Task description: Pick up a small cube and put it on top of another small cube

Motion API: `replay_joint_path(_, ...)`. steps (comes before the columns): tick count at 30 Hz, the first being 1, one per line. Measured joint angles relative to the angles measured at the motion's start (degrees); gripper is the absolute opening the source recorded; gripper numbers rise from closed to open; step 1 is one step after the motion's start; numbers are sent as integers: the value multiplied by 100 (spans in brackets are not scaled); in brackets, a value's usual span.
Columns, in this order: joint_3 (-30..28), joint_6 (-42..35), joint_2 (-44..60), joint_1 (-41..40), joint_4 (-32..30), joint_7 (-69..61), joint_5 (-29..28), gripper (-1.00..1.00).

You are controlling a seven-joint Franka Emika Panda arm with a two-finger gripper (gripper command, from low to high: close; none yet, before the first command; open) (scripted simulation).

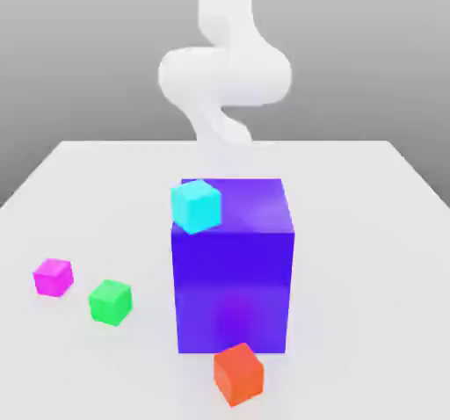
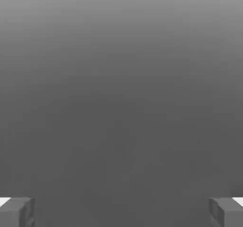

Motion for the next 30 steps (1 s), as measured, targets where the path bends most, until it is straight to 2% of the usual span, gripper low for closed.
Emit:
replay_joint_path(9, -508, 1212, 1928, -1620, -1055, 1922, -120, 0)
replay_joint_path(15, -1050, 1992, 3169, -2474, -1739, 3095, -107, 0)
replay_joint_path(20, -1514, 2646, 4229, -3179, -2309, 3807, 281, 0)
replay_joint_path(23, -1321, 3094, 4872, -3423, -2352, 3619, 844, 0)
replay_joint_path(27, -596, 3737, 5699, -4023, -2196, 3192, 1444, 0)
replay_joint_path(28, -448, 3860, 5851, -4162, -2165, 3158, 1486, -100)
replay_joint_path(30, -448, 3861, 5851, -4162, -2166, 3160, 1485, -100)
